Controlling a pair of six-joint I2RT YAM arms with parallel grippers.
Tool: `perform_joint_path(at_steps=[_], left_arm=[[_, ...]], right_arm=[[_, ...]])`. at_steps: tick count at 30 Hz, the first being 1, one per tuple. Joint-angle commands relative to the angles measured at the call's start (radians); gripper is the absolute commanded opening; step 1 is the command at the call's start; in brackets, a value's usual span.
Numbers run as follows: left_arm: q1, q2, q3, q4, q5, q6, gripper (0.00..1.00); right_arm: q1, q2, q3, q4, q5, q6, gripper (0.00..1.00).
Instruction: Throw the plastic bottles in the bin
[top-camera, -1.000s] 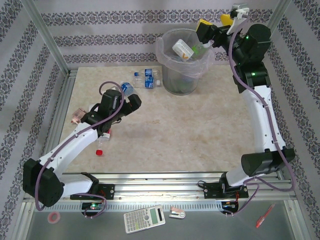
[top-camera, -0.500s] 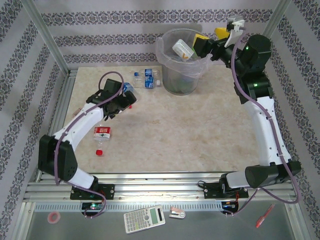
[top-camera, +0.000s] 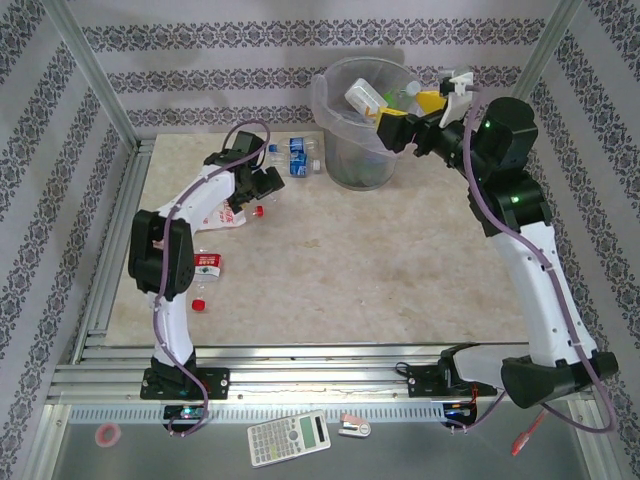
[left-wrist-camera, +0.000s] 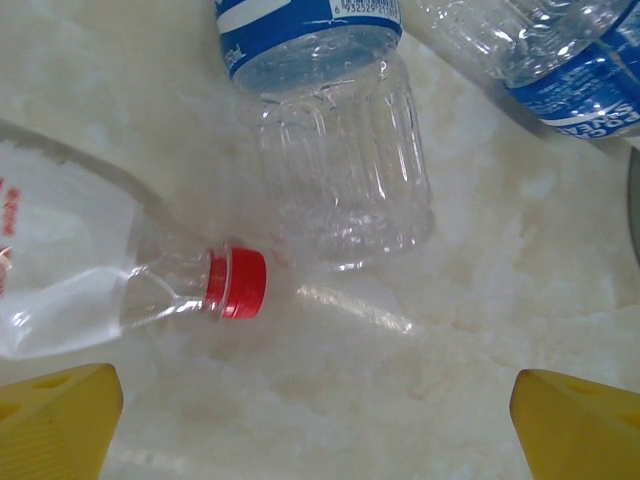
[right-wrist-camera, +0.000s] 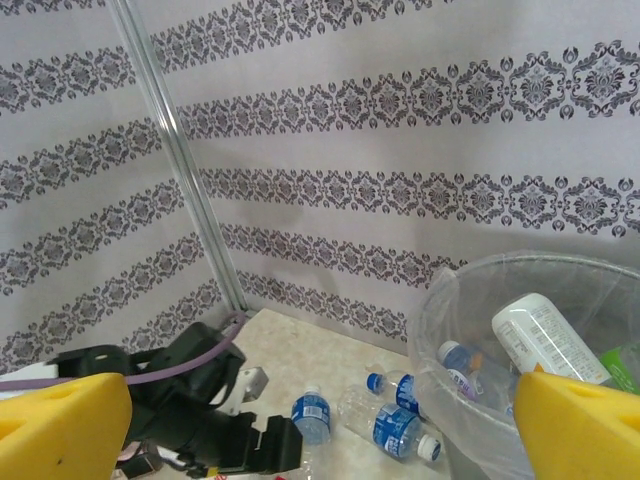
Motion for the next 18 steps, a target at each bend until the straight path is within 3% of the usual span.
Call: perform_joint_path(at_steps=[1, 18], left_arm=[[0.015, 0.054, 0.094, -0.060, 0.013, 0.044, 0.99], [0.018, 0.334, 0.459, -0.329, -0.048, 0.130, 0.96]], right_arm=[[0.014, -0.043, -0.023, -0.049, 0.029, -0.026, 0.98], [0.017, -0.156, -0.104, -0.130, 0.092, -0.064, 0.98]])
